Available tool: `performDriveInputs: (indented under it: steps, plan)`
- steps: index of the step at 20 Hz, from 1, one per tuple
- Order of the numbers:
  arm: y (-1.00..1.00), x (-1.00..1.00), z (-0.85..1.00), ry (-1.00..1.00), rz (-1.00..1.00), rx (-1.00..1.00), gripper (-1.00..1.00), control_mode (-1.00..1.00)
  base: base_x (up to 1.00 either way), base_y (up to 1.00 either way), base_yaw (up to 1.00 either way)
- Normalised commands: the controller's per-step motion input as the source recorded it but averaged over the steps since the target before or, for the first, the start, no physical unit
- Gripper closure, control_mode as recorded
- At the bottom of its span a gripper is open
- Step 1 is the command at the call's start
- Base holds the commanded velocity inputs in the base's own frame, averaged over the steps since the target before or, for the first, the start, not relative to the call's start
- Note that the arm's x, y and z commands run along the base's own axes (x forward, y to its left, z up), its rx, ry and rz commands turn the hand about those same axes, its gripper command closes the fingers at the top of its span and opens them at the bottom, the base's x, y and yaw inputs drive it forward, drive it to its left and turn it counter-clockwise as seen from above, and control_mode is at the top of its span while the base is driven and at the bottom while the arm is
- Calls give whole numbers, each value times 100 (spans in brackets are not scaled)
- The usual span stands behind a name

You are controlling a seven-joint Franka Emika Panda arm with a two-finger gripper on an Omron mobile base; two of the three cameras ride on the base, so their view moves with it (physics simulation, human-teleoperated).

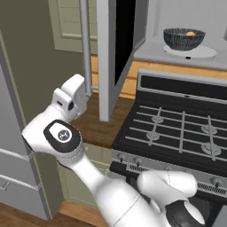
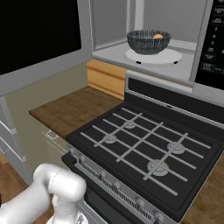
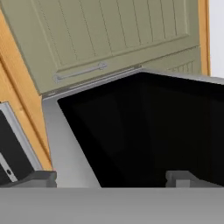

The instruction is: Pick the squash from the sink and place it in the bowl. Then pick the bowl and place it in the microwave. Then close the microwave door and press the start button.

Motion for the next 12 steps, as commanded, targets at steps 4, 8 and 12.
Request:
performDriveInputs:
  steps: [4,8,12]
  plan:
    - [-99,-54,24,-16,-4,19,-100,-100,0,0,0]
    - [-100,-65,20,-16,-3,22,-100,-100,0,0,0]
    - [-99,-21,19,-1,-5,22,-100,-100,0,0,0]
